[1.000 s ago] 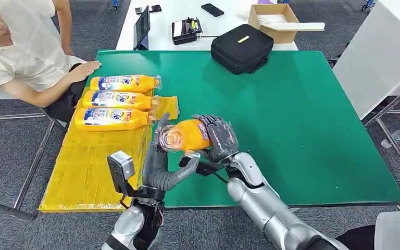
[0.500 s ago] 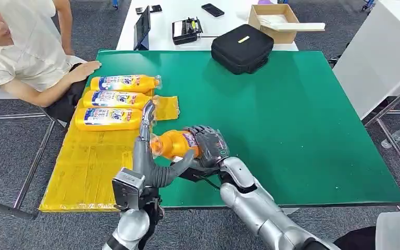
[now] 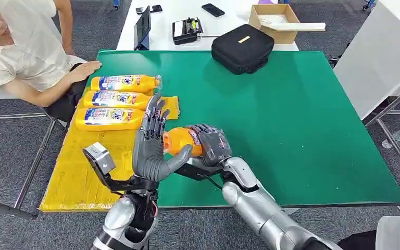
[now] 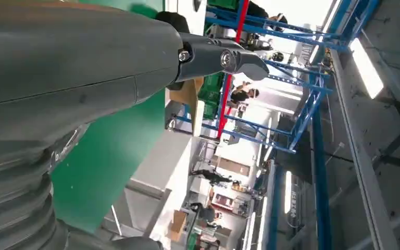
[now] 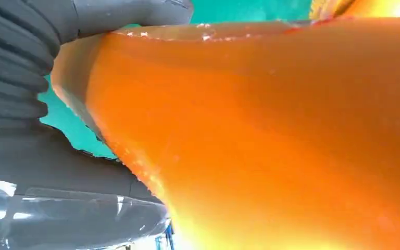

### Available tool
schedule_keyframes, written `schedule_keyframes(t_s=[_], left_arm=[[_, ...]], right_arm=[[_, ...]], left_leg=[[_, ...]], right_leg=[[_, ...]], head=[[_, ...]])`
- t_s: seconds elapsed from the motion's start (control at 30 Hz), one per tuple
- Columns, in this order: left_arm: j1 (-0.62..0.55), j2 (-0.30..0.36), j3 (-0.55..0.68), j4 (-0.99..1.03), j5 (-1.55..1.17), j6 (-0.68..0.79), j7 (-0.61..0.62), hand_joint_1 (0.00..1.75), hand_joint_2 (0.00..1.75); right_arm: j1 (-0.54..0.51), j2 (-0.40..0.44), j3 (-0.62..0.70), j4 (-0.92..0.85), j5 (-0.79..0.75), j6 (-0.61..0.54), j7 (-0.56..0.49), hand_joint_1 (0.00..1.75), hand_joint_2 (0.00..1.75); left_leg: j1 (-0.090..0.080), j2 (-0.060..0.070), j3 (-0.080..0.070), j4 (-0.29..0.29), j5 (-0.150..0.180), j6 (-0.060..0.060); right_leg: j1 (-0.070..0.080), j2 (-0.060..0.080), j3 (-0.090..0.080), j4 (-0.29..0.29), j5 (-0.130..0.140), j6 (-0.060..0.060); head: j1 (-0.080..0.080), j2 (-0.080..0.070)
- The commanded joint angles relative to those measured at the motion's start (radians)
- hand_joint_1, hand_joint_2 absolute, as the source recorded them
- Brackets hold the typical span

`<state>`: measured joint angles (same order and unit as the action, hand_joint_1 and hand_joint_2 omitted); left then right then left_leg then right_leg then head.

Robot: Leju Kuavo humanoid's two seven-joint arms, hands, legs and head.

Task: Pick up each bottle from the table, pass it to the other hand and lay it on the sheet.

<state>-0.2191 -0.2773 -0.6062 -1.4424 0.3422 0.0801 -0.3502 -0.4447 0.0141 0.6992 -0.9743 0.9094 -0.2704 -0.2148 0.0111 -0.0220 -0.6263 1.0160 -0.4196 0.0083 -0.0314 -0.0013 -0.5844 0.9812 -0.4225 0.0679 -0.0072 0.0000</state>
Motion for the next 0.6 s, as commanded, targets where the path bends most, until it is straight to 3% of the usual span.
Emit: schedule_keyframes(t_s=[0.03, 0.1, 0.17, 0.33, 0.6], left_arm=[[-0.008, 0.004, 0.005, 0.069, 0.008, 0.006, -0.002, 0.00, 1.75], [-0.007, 0.001, 0.017, 0.046, -0.051, 0.061, -0.073, 0.00, 1.75], [0.008, 0.008, 0.062, -0.026, -0.204, 0.214, -0.187, 0.00, 1.75], [0.074, 0.010, 0.113, -0.219, -0.382, 0.383, -0.338, 0.00, 1.75], [0.097, 0.037, 0.069, -0.262, -0.503, 0.575, -0.348, 0.00, 1.75]], right_arm=[[-0.044, 0.006, 0.039, -0.077, -0.016, -0.042, -0.031, 1.75, 1.75], [-0.029, 0.000, 0.034, -0.093, 0.027, -0.066, 0.012, 1.75, 1.75], [-0.005, 0.009, 0.040, -0.120, 0.055, -0.067, 0.027, 1.75, 1.75], [0.036, -0.004, 0.025, -0.141, 0.031, -0.040, 0.020, 1.75, 1.75], [0.086, 0.000, -0.008, -0.116, 0.025, -0.036, -0.013, 1.75, 1.75]], left_leg=[[0.000, 0.004, 0.003, 0.000, -0.002, 0.000], [0.000, 0.005, 0.004, 0.001, -0.002, 0.000], [0.000, 0.005, 0.004, 0.001, -0.003, 0.000], [0.001, 0.007, 0.005, 0.001, -0.003, 0.000], [0.000, 0.002, 0.002, 0.000, -0.001, 0.000]], right_leg=[[0.001, 0.002, 0.002, 0.000, -0.001, -0.003], [0.001, 0.003, 0.003, 0.000, -0.001, -0.004], [0.001, 0.003, 0.003, 0.000, -0.001, -0.005], [0.002, 0.005, 0.003, 0.000, -0.002, -0.005], [0.001, 0.001, 0.002, -0.001, -0.001, -0.003]], head=[[0.000, 0.000], [0.000, 0.000], [0.000, 0.000], [0.000, 0.000], [0.000, 0.000]])
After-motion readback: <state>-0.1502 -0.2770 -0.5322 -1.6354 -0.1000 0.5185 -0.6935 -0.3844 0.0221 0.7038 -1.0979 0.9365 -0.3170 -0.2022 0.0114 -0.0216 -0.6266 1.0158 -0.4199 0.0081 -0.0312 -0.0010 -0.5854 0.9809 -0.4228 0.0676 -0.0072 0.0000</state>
